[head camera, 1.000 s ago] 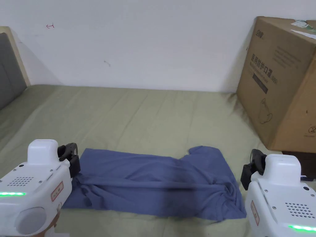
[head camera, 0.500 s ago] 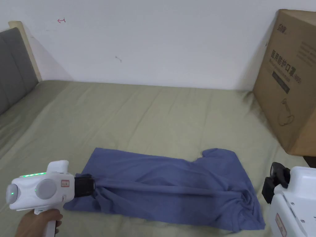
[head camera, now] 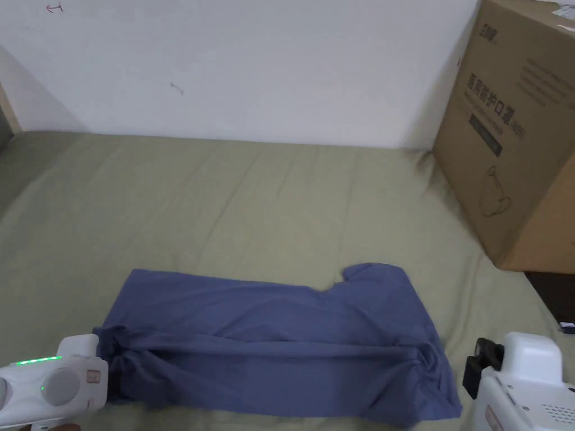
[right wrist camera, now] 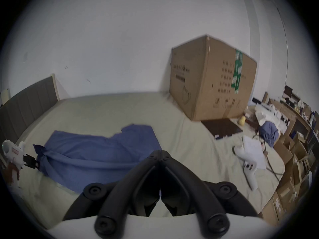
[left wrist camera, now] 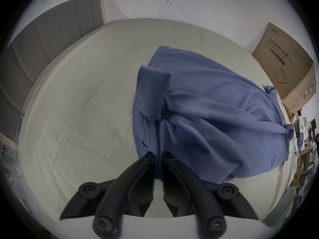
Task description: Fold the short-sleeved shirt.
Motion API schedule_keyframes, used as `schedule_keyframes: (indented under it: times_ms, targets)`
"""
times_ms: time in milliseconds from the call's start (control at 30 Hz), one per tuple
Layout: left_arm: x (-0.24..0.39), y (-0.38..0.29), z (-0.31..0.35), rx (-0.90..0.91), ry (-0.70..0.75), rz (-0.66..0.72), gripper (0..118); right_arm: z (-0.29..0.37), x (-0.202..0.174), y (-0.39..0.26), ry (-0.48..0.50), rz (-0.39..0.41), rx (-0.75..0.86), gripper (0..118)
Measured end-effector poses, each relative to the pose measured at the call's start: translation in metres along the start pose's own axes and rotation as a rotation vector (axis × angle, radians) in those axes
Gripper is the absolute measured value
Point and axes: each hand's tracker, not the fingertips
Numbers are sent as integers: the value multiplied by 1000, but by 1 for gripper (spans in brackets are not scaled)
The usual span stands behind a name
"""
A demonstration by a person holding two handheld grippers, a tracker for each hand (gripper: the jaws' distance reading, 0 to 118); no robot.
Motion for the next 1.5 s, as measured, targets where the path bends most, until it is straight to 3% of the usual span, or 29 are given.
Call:
schedule_keyframes:
  times_ms: [67,133,200,333,433,467,500,567,600,633,733,1033,1267,1500]
  targets:
    - [-3,1,9,31,-1,-11,6,-24,6,-10,15,-31,-98,29]
    - [-5,4,23,78,-25,-1,6,-51,9,-20,37,-63,-197,81]
    - [-3,6,40,100,-39,3,6,-78,11,-33,53,-101,-293,104]
    - [-2,12,55,112,-40,-8,6,-117,5,-55,9,-88,-427,101]
    - [0,12,58,109,-43,-5,6,-131,-7,-62,55,-71,-478,83]
    - [-1,12,57,108,-43,-3,6,-130,-12,-63,70,-60,-481,83]
    - [-1,11,57,106,-41,-3,6,-128,-17,-64,94,-50,-481,55]
    - [-1,7,59,103,-36,0,6,-119,-25,-61,106,-60,-459,11]
    - [-4,9,56,101,-35,4,6,-115,-27,-59,83,-35,-438,8]
    - [-6,8,56,99,-36,10,6,-110,-28,-58,93,-8,-424,8]
    - [-15,4,55,99,-37,33,6,-94,-13,-52,100,-85,-387,7]
    - [-39,-40,96,93,-111,122,6,-25,35,-53,92,-103,-315,7]
    - [-55,-106,109,9,-96,114,6,22,52,-108,105,-165,-399,7]
    - [-66,-131,72,-37,-25,78,6,7,47,-152,76,-177,-499,7]
